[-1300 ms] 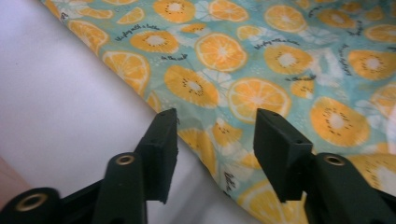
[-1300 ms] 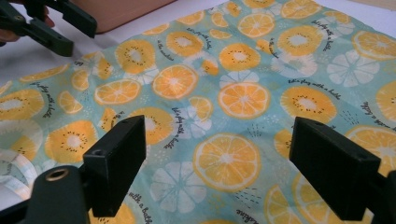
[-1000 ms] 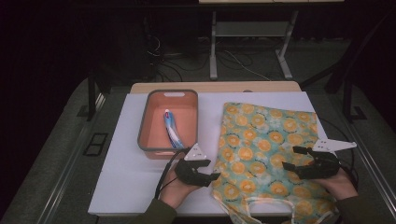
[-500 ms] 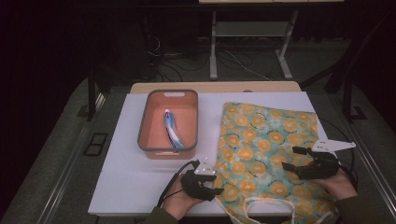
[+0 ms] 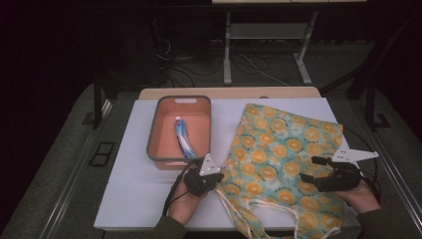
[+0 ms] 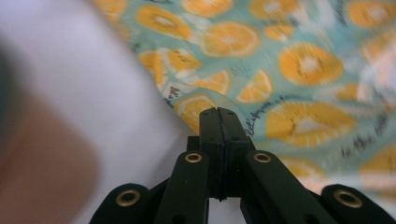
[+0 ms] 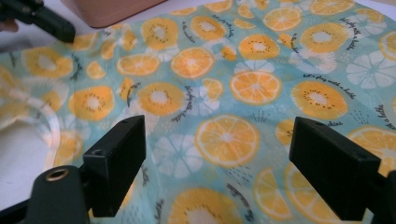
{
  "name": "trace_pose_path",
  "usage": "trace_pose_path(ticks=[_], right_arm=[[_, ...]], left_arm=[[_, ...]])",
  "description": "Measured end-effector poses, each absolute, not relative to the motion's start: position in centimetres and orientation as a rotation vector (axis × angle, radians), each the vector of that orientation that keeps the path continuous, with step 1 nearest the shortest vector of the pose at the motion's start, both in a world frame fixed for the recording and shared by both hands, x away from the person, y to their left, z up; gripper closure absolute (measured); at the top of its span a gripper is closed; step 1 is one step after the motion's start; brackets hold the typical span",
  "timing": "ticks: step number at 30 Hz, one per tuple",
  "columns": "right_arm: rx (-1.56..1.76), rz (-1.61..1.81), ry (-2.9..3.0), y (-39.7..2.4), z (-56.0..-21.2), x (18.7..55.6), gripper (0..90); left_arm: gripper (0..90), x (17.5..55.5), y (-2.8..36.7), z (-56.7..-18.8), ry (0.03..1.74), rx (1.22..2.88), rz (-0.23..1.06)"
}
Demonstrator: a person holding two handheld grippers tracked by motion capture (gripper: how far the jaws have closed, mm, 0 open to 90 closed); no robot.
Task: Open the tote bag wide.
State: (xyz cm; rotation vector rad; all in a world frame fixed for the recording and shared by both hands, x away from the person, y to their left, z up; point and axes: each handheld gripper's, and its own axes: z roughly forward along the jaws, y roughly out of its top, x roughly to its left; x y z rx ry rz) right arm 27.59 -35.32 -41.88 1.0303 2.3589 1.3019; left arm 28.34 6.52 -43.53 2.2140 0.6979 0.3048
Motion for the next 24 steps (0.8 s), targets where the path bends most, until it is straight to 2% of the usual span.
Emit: trace_pose_path(ticks=[3, 5, 6, 9, 10, 12, 15, 17, 18, 20, 23, 24], right_arm=[[1.025, 1.3, 2.362, -35.2, -41.9, 27.6, 18.4], [1.017, 1.299, 2.367, -35.1, -41.9, 27.5, 18.4], [1.017, 1.299, 2.367, -35.1, -41.9, 27.5, 18.4], [1.013, 1.305, 2.372, -34.9, -41.8, 27.4, 18.4], [1.007, 1.305, 2.389, -34.7, -41.8, 27.3, 18.5], [1.002, 1.303, 2.401, -34.5, -41.8, 27.2, 18.6], [0.972, 1.289, 2.438, -33.8, -41.7, 26.9, 19.0], [0.965, 1.292, 2.446, -33.6, -41.7, 26.8, 18.9], [0.951, 1.292, 2.46, -33.1, -41.8, 26.6, 19.0], [0.943, 1.294, 2.474, -32.9, -41.8, 26.6, 19.3], [0.925, 1.287, 2.523, -32.0, -42.1, 26.3, 21.3], [0.904, 1.287, 2.55, -31.6, -42.2, 26.2, 23.2]], left_arm=[[85.4, 28.3, 6.7, -43.7, 0.705, 2.214, 0.3], [69.1, 28.2, 6.7, -43.6, 0.714, 2.209, 0.304], [69.1, 28.1, 6.8, -43.5, 0.711, 2.2, 0.3], [58.5, 27.7, 7.6, -42.9, 0.69, 2.182, 0.292], [52.5, 27.5, 8.0, -42.7, 0.688, 2.174, 0.283], [51.5, 27.1, 8.8, -42.4, 0.676, 2.155, 0.28], [42.3, 26.6, 10.1, -42.3, 0.662, 2.145, 0.252], [40.8, 26.3, 11.1, -42.3, 0.659, 2.137, 0.25], [37.0, 26.1, 11.7, -42.2, 0.66, 2.13, 0.245], [36.3, 25.8, 12.8, -42.1, 0.673, 2.103, 0.25], [29.5, 25.3, 14.5, -42.1, 0.694, 2.077, 0.256], [24.3, 25.2, 15.0, -42.2, 0.704, 2.07, 0.258]])
